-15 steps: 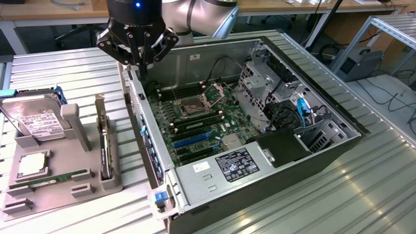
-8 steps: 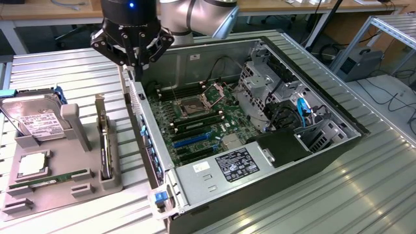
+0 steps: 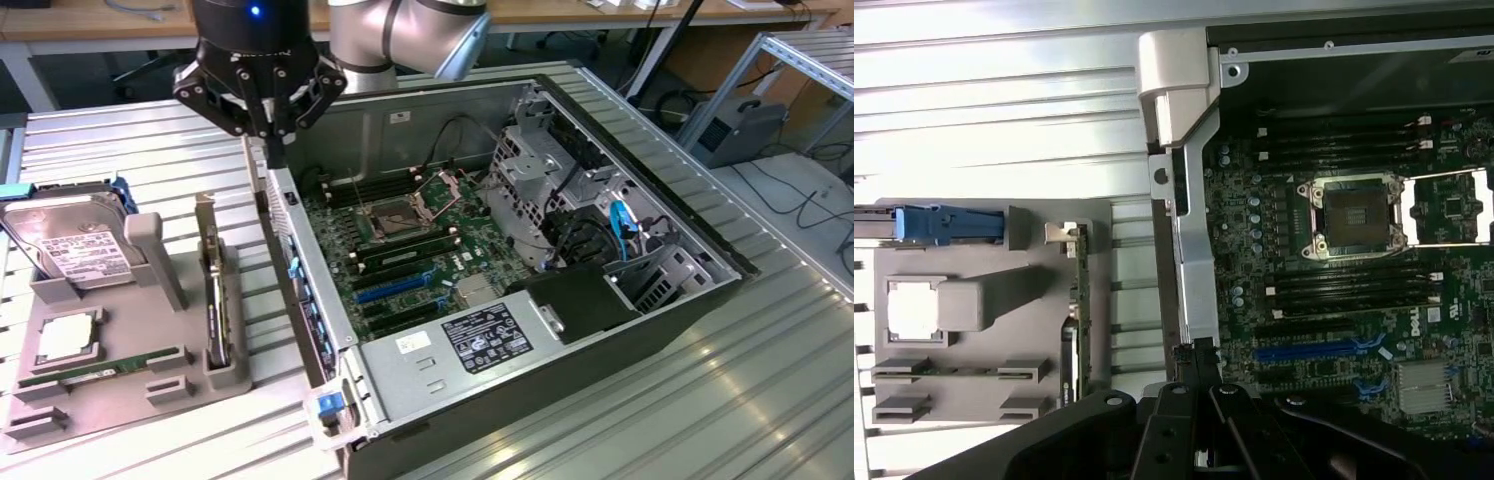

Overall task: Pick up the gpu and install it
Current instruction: 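Reach for the gpu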

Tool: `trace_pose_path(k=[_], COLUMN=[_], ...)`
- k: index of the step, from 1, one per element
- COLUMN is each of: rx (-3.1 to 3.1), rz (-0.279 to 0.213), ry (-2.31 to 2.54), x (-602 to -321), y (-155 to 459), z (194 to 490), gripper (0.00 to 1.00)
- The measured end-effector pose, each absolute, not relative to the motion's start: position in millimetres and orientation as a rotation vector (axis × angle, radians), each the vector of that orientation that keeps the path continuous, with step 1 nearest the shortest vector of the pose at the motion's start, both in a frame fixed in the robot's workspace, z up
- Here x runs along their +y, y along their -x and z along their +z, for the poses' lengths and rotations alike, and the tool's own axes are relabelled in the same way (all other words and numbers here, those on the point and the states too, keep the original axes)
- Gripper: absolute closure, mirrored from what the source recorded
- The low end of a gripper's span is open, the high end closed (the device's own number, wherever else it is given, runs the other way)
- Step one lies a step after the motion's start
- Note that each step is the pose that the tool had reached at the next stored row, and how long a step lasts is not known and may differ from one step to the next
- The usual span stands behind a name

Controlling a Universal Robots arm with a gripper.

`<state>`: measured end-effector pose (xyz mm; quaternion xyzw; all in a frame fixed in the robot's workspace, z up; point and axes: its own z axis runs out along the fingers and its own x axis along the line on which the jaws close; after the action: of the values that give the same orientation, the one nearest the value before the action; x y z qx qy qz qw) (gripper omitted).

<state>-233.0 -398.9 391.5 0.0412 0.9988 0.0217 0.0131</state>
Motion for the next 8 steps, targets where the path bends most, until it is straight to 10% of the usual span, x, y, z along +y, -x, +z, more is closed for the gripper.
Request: trace_pose_path(k=[8], rx=[3.112], rz=[0.068], ry=[-0.128], x=[-398.9], y=[239.8], z=[391.4], gripper=[0.89])
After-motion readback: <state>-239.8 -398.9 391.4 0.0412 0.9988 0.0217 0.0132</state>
